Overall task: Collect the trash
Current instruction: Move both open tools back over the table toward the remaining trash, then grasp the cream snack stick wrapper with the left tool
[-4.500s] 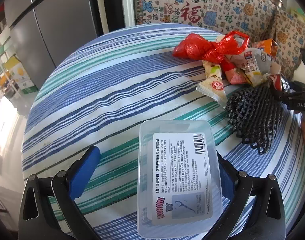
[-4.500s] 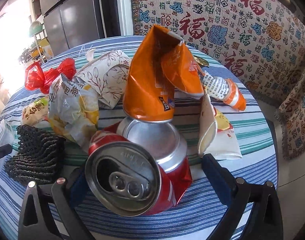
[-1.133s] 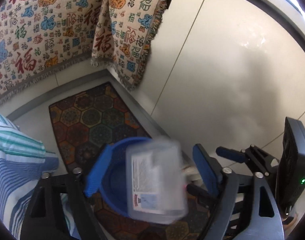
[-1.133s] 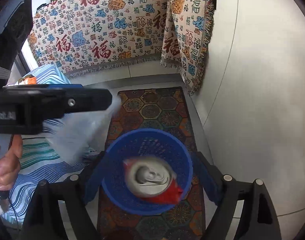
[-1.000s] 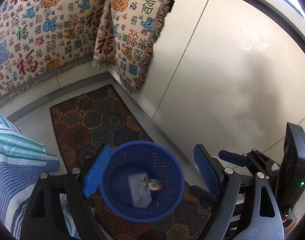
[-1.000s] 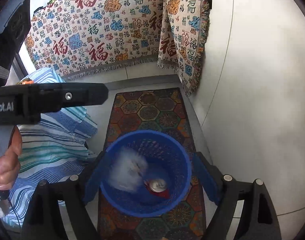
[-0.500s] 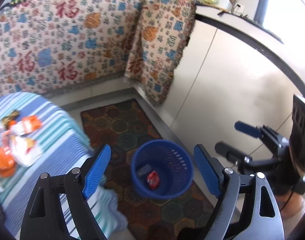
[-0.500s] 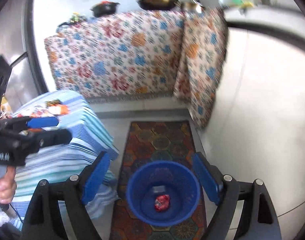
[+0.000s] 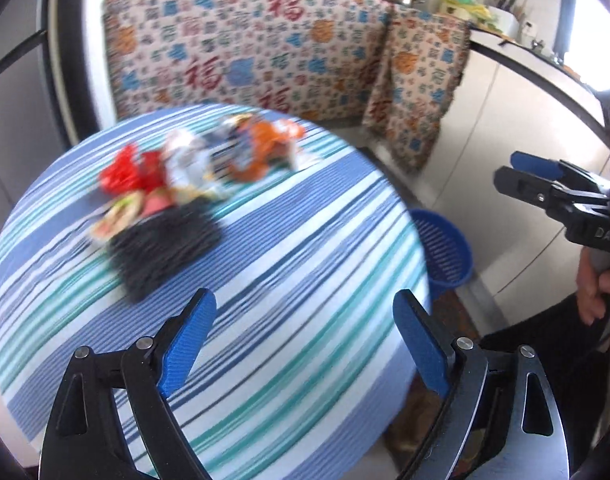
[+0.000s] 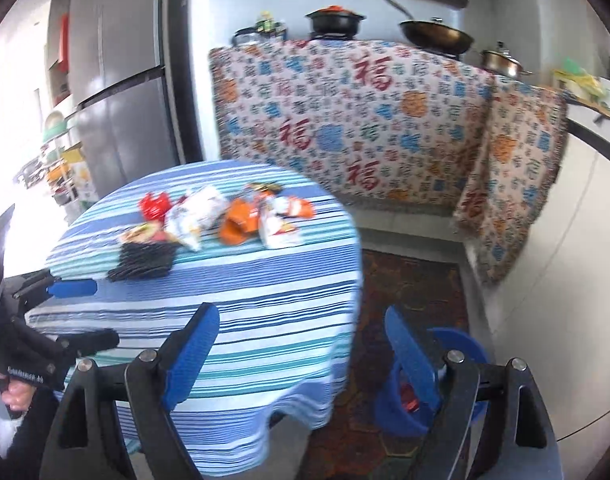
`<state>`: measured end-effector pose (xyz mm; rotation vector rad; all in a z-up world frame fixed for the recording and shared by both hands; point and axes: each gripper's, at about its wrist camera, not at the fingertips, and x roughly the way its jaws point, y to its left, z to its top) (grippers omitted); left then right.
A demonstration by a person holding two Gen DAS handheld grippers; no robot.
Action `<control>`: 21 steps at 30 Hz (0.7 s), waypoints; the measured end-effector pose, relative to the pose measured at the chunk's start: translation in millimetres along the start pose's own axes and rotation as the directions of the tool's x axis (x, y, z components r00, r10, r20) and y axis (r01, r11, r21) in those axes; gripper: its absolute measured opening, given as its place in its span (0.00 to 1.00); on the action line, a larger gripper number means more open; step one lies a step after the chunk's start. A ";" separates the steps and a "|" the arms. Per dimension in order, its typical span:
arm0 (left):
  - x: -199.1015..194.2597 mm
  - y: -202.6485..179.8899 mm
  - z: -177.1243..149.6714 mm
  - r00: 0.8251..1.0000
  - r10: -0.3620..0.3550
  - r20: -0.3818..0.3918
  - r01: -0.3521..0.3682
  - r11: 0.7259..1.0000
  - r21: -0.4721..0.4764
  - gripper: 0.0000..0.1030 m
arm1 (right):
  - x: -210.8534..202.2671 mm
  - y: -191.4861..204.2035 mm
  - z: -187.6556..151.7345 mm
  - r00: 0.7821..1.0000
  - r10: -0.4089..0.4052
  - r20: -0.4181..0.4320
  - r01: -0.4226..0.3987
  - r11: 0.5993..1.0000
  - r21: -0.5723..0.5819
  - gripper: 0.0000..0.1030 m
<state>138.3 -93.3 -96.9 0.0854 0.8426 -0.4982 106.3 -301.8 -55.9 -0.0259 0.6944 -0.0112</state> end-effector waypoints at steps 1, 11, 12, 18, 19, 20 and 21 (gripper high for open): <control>-2.3 13.4 -6.7 1.000 0.014 -0.001 -0.014 1.000 -0.012 0.88 | 4.3 13.2 -1.2 1.000 0.002 -0.012 -0.002 1.000 -0.018 0.85; 18.7 108.7 -37.5 0.998 -0.007 -0.060 0.000 0.992 -0.128 0.90 | 61.6 47.8 -33.7 0.998 0.033 -0.058 -0.036 0.998 -0.051 0.85; 19.1 114.7 -37.0 0.998 0.004 -0.061 -0.012 0.992 -0.124 0.90 | 65.5 46.2 -37.1 0.997 0.044 -0.057 -0.047 0.998 -0.041 0.85; 24.6 149.1 -24.8 0.994 0.057 -0.094 -0.067 0.991 -0.113 0.90 | 83.0 46.9 -36.2 0.997 0.045 -0.070 -0.050 0.996 -0.077 0.85; 26.5 153.7 -21.4 0.994 0.060 -0.090 -0.071 0.990 -0.121 0.90 | 88.5 48.2 -35.0 0.996 0.050 -0.077 -0.057 0.995 -0.083 0.85; 28.2 159.7 -16.0 0.994 0.072 -0.077 -0.081 0.988 -0.131 0.90 | 93.4 49.2 -34.9 0.995 0.049 -0.085 -0.057 0.994 -0.090 0.85; 29.3 165.2 -9.8 0.995 0.079 -0.062 -0.087 0.986 -0.141 0.90 | 98.9 51.0 -35.7 0.995 0.047 -0.094 -0.056 0.994 -0.097 0.85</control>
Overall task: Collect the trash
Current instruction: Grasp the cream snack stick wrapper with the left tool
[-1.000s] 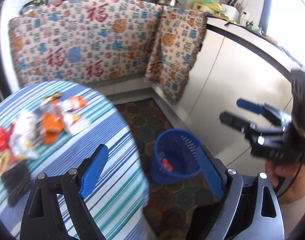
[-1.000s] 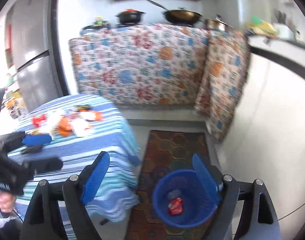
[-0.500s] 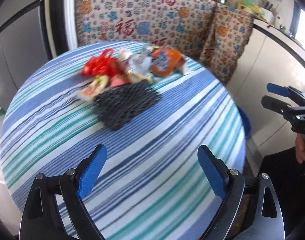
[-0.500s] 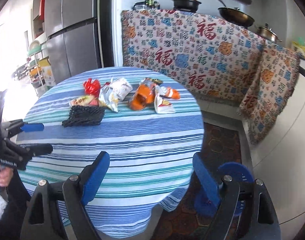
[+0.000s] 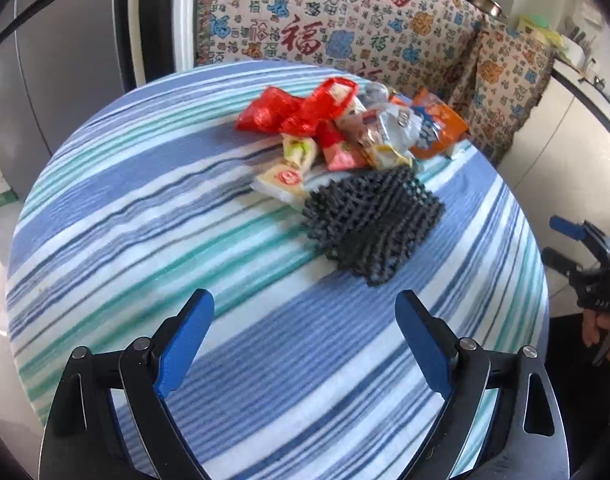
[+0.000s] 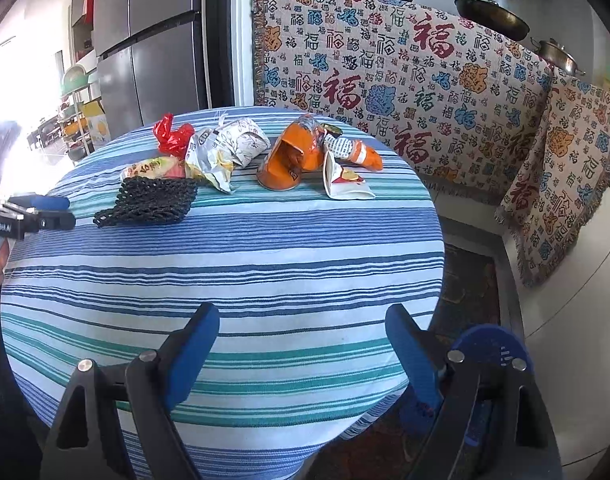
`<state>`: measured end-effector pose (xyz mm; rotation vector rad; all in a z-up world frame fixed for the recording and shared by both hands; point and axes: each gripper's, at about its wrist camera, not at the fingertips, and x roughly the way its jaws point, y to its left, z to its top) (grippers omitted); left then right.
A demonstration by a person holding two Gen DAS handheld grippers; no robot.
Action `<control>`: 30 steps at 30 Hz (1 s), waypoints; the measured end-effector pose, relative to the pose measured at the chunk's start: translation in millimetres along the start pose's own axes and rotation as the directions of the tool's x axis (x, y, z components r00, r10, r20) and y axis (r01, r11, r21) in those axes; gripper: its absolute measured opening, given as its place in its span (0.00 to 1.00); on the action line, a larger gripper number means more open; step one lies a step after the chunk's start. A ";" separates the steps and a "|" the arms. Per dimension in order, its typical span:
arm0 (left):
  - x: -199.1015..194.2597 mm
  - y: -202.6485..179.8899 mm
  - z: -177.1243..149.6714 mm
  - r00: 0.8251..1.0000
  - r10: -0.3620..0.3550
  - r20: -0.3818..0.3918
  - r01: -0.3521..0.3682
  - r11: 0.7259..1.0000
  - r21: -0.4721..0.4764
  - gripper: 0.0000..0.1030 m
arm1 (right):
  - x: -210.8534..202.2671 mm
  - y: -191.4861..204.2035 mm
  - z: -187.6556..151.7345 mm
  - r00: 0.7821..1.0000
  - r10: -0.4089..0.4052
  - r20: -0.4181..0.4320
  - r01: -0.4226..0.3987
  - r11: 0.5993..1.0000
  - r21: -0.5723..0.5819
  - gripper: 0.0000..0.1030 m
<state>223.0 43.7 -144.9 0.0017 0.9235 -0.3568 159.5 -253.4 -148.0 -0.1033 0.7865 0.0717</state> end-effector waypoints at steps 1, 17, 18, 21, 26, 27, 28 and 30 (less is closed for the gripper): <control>2.0 6.6 7.0 1.000 -0.002 0.014 0.002 1.000 -0.012 0.90 | 4.3 0.6 -0.5 1.000 -0.002 -0.004 0.002 1.000 -0.002 0.85; 85.4 8.3 89.0 0.994 -0.096 -0.058 0.099 0.994 0.040 0.59 | 4.2 9.0 -6.4 0.995 0.057 0.081 -0.060 0.998 0.029 0.85; 86.5 4.7 87.6 0.993 -0.101 -0.066 0.105 0.993 0.059 0.36 | 5.3 10.7 -6.0 0.995 0.061 0.078 -0.063 0.998 0.027 0.85; 84.6 -1.1 82.0 0.995 -0.072 -0.062 0.077 0.994 0.081 0.13 | 8.6 18.6 -6.0 0.995 0.072 0.067 -0.073 0.997 0.007 0.85; 53.8 20.6 62.2 0.999 0.016 -0.032 -0.018 0.997 -0.075 0.13 | 11.8 38.1 -1.7 0.993 0.108 0.039 -0.108 0.994 0.000 0.85; 44.3 24.5 56.2 0.999 0.032 -0.025 -0.035 0.994 -0.104 0.13 | 12.9 43.2 1.0 0.992 0.119 0.030 -0.119 0.993 0.006 0.85; 36.4 27.6 50.6 0.999 0.045 -0.017 -0.047 0.991 -0.128 0.13 | 14.3 49.3 4.2 0.991 0.134 0.021 -0.134 0.991 0.014 0.85; 22.4 31.2 38.5 0.997 0.072 -0.006 -0.072 0.983 -0.168 0.13 | 17.6 61.5 10.8 0.986 0.164 0.012 -0.164 0.986 0.036 0.85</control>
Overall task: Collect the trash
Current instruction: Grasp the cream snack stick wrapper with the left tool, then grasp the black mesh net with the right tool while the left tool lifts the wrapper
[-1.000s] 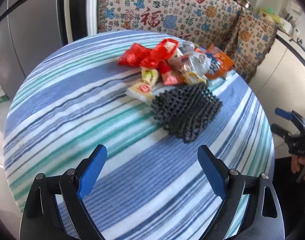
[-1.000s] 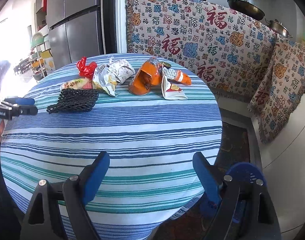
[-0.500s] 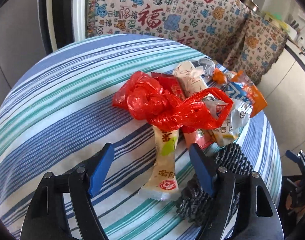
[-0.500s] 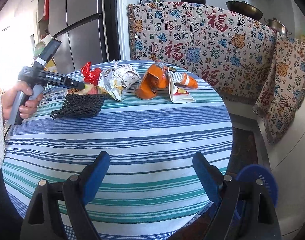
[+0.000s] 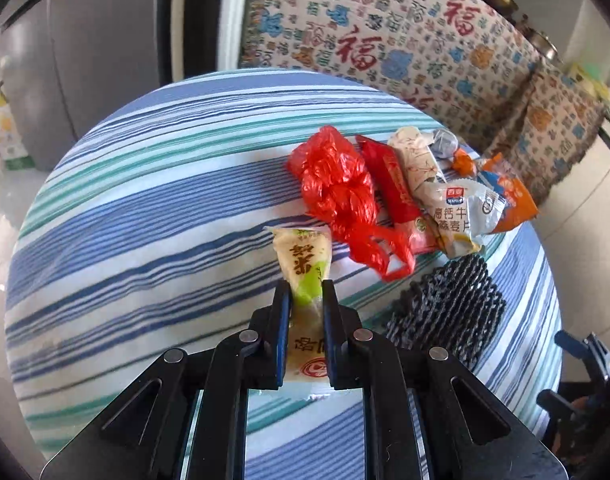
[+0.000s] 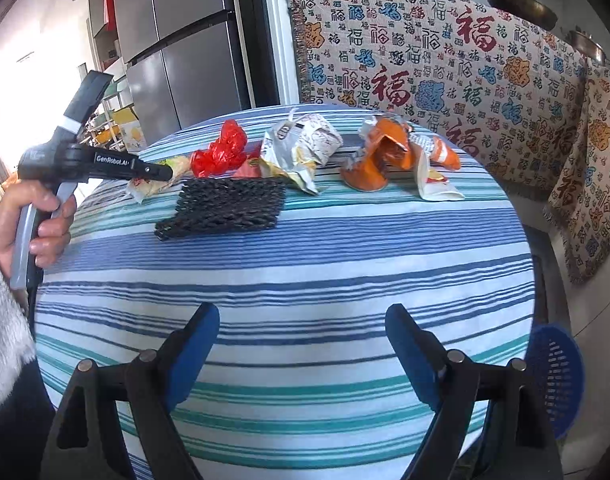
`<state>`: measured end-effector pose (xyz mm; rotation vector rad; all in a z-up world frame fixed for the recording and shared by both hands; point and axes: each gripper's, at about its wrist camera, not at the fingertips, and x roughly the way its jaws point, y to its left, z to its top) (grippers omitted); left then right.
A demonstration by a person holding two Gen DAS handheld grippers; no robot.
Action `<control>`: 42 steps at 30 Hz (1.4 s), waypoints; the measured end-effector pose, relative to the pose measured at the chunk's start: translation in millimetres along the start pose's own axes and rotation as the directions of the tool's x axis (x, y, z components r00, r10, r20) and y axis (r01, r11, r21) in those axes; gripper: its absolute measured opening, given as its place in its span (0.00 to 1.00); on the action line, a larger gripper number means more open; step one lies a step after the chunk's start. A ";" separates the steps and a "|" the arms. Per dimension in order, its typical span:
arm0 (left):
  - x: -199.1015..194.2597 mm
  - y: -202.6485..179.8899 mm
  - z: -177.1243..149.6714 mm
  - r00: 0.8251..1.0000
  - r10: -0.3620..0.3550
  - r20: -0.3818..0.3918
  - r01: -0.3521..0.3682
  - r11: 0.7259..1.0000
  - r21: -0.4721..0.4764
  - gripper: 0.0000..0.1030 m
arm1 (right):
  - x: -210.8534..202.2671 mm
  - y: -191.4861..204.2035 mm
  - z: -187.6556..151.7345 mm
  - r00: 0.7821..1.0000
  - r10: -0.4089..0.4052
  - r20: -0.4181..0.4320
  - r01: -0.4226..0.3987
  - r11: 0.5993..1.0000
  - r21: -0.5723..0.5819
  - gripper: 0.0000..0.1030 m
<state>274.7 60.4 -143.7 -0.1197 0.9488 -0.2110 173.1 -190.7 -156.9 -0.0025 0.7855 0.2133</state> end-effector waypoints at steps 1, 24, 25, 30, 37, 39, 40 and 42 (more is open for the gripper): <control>-6.8 2.8 -6.1 1.000 0.005 0.012 -0.005 1.000 -0.020 0.13 | 4.8 6.5 4.4 1.000 0.012 -0.004 -0.011 1.000 0.021 0.85; -26.4 -0.9 -40.3 0.998 -0.010 0.070 0.014 0.999 -0.049 0.14 | 20.2 -44.2 11.7 0.926 -0.370 -0.078 0.374 0.925 0.058 0.85; -25.5 -3.1 -40.7 0.998 -0.010 0.069 0.013 0.999 -0.046 0.14 | 13.5 -50.2 11.1 0.925 -0.372 -0.072 0.377 0.923 0.072 0.85; -17.8 -13.1 -43.9 0.999 -0.021 0.047 0.022 0.999 -0.031 0.14 | -15.7 -51.9 12.9 0.964 -0.261 0.039 0.248 0.946 0.209 0.85; -7.7 -18.8 -50.4 1.000 -0.003 0.018 0.003 1.000 -0.009 0.51 | 22.1 -8.6 22.8 0.999 -0.035 0.017 0.031 0.979 0.201 0.90; -7.1 -22.2 -51.2 1.000 0.011 0.015 -0.011 1.000 0.019 0.60 | 44.1 3.5 23.7 0.997 -0.059 -0.056 0.066 0.987 0.143 0.96; -6.7 -23.5 -51.8 1.000 0.020 0.016 -0.021 0.999 0.034 0.67 | 55.5 7.1 23.7 0.992 -0.079 -0.099 0.090 0.989 0.118 0.96; -5.9 -28.2 -53.4 0.999 0.046 0.017 -0.047 0.996 0.072 0.68 | 69.5 11.3 23.4 0.984 -0.115 -0.139 0.127 0.989 0.081 0.98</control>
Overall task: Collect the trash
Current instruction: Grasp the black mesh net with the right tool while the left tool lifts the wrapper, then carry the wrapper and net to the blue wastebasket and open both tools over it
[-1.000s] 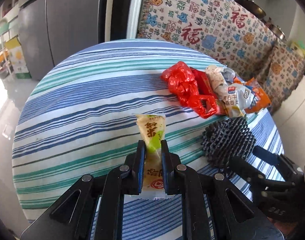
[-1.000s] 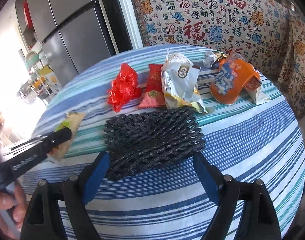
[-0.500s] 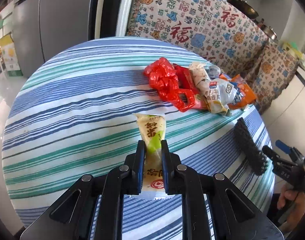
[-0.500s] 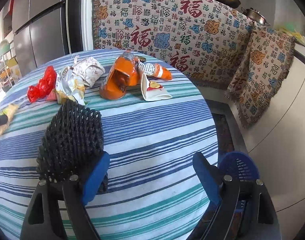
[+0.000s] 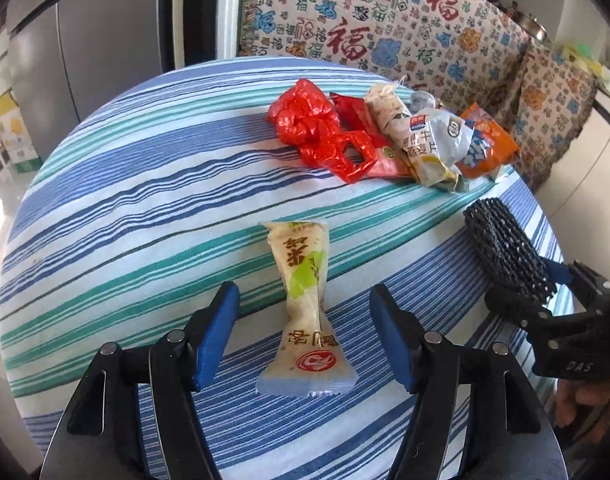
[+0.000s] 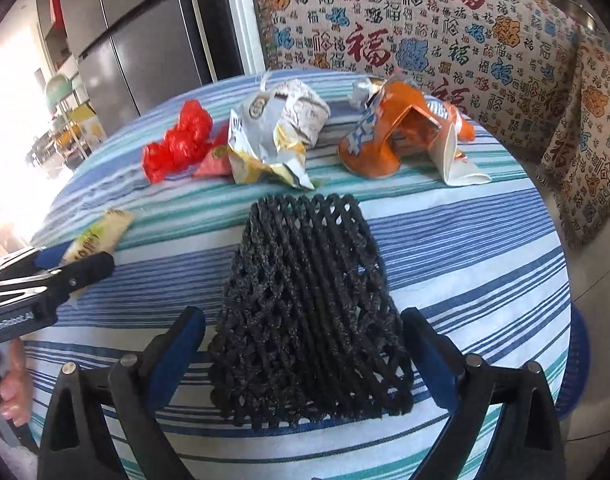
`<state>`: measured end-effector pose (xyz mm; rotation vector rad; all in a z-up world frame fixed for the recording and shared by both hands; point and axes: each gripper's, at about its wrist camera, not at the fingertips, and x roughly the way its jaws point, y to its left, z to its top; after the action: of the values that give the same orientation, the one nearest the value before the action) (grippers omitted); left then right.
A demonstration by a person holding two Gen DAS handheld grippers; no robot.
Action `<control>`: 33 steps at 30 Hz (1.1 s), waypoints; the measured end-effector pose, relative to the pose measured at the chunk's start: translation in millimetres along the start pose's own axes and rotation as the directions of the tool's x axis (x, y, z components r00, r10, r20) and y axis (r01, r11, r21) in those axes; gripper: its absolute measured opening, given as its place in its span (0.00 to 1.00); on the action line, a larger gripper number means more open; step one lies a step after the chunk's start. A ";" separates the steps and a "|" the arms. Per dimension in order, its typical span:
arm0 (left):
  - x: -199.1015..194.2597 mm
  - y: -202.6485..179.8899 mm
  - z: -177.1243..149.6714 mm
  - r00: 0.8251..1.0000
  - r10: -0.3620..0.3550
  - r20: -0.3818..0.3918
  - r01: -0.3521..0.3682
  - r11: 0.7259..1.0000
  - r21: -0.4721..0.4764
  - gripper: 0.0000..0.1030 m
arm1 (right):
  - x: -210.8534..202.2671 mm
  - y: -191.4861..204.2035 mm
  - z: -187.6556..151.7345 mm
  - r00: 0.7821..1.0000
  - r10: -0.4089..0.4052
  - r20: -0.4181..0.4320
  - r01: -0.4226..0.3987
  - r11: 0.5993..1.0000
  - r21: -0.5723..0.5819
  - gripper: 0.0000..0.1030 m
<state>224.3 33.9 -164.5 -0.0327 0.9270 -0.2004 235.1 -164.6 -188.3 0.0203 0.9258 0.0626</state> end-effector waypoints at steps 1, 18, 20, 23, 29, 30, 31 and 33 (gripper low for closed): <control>0.4 -3.0 -0.4 1.000 0.010 -0.001 -0.010 1.000 0.021 0.70 | 0.2 1.4 -0.8 1.000 -0.022 -0.002 0.022 1.000 -0.016 0.98; -8.6 -13.0 -8.2 0.997 0.073 0.011 -0.073 0.996 0.055 0.14 | -21.2 -34.7 -13.7 0.999 0.007 0.037 -0.006 1.000 -0.011 0.18; -11.8 -19.3 -6.1 0.998 0.055 0.027 -0.056 0.997 0.060 0.14 | -25.9 -41.7 -14.8 0.999 0.018 0.043 -0.018 1.000 0.009 0.18; -18.8 -32.6 -2.3 0.998 0.026 0.055 -0.030 0.997 0.071 0.14 | -36.9 -53.1 -14.6 0.998 0.020 0.062 -0.022 0.999 0.028 0.18; -26.9 -55.4 8.2 0.996 -0.033 0.085 0.026 0.996 0.088 0.14 | -61.5 -73.3 -13.1 0.995 0.001 0.096 -0.005 0.999 0.046 0.18; -28.4 -59.8 10.3 0.995 -0.047 0.088 0.040 0.995 0.090 0.14 | -65.0 -76.8 -12.9 0.995 -0.003 0.098 -0.002 0.999 0.048 0.18; -29.5 -63.5 11.8 0.994 -0.059 0.089 0.051 0.995 0.091 0.14 | -68.6 -80.8 -12.7 0.995 -0.006 0.100 0.001 0.999 0.051 0.18; -32.3 -75.4 15.3 0.992 -0.085 0.090 0.076 0.992 0.102 0.14 | -75.2 -90.8 -13.0 0.994 -0.013 0.105 0.006 0.998 0.060 0.18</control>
<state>205.8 -34.9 -121.1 0.0112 0.8215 -0.3168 183.8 -260.0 -140.1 0.0742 0.8224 0.0247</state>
